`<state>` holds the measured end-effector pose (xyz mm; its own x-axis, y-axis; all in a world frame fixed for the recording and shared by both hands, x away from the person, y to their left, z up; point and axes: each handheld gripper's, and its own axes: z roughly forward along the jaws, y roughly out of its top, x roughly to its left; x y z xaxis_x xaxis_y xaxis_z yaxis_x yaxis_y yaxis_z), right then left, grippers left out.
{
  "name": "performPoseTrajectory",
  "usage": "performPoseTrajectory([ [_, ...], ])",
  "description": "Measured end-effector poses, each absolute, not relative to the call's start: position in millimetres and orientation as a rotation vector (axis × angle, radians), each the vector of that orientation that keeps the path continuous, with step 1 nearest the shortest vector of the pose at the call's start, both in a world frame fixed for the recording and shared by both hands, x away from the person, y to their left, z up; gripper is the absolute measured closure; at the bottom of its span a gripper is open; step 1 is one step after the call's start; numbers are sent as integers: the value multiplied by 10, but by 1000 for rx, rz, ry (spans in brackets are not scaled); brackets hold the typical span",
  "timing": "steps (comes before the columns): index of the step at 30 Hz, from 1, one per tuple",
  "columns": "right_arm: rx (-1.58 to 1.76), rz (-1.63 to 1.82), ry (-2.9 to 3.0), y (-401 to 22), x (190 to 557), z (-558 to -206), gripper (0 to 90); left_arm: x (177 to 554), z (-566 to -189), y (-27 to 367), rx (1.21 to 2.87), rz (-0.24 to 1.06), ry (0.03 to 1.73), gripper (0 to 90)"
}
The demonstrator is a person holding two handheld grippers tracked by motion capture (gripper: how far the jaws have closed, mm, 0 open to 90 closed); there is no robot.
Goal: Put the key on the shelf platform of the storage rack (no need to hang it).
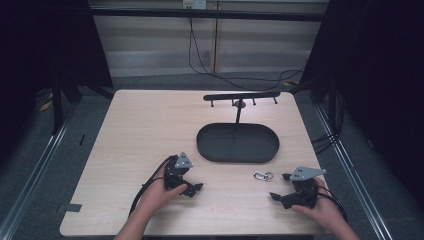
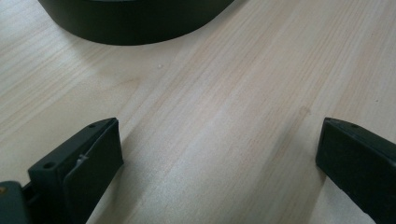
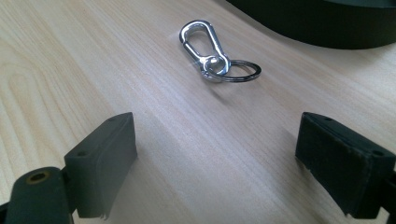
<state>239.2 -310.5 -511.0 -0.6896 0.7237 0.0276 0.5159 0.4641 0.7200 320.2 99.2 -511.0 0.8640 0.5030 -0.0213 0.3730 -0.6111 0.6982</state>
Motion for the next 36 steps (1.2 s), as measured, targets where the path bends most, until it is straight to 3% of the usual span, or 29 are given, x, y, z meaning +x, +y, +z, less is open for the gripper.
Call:
performPoseTrajectory([
  [18, 1257, 825, 2566, -3089, 2519, -4826, 202, 3199, -5110, 993, 2296, 226, 631, 0],
  [36, 1091, 660, 2702, -2794, 2772, -4631, 304, 3194, -5110, 993, 2297, 227, 633, 0],
])
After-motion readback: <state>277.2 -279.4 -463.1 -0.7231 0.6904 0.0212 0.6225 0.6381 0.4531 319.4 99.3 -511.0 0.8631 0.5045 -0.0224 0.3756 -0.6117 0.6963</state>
